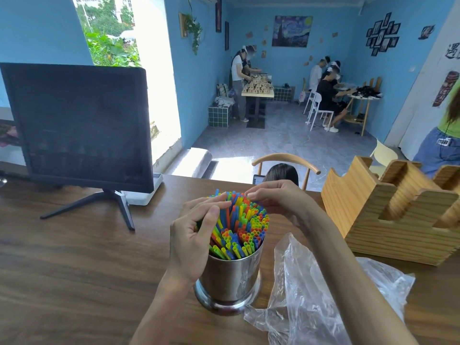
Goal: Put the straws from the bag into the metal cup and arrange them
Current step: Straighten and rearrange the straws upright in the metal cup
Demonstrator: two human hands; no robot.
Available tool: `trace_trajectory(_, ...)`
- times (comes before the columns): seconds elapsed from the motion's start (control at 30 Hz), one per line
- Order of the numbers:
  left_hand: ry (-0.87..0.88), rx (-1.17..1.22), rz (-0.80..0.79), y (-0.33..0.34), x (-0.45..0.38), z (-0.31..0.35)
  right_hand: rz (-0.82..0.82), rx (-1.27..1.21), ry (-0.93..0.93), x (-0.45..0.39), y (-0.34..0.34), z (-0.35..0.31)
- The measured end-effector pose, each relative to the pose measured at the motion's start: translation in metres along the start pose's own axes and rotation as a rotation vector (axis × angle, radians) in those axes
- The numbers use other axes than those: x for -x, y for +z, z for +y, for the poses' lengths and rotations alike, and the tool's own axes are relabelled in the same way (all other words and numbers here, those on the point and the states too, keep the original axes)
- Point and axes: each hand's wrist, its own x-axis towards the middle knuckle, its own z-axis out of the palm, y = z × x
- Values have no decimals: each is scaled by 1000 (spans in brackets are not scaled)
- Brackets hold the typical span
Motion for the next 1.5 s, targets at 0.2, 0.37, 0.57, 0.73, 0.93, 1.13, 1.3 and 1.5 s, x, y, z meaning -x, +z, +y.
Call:
trace_trajectory(0.2, -46, 50, -80, -9, 2, 3, -59, -105, 90, -1, -6, -1)
trace_trajectory(0.37, -120, 147, -139, -20, 2, 9, 24, -197, 19, 3, -5, 1)
trace_trajectory(0.57, -41, 69, -174, -28, -8, 22, 338, -204, -412, 27, -9, -31)
trace_trajectory(0.73, 13, -166, -243, -18, -25, 45, 356, -429, -716, 63, -6, -67)
trace_trajectory(0.93, 65, -243, -251, -4, -36, 56, 294, -604, -767, 85, -3, -75)
trace_trajectory(1.13, -104, 401, -130, -35, -39, 46, 67, -918, -430, 85, -11, -56)
trace_trajectory(1.3, -291, 888, -1, -37, -38, 43, -146, -872, -251, 78, 8, -29)
trace_trajectory(1.5, -187, 725, 281, -28, -42, 62, -369, -505, -222, 71, 14, -12)
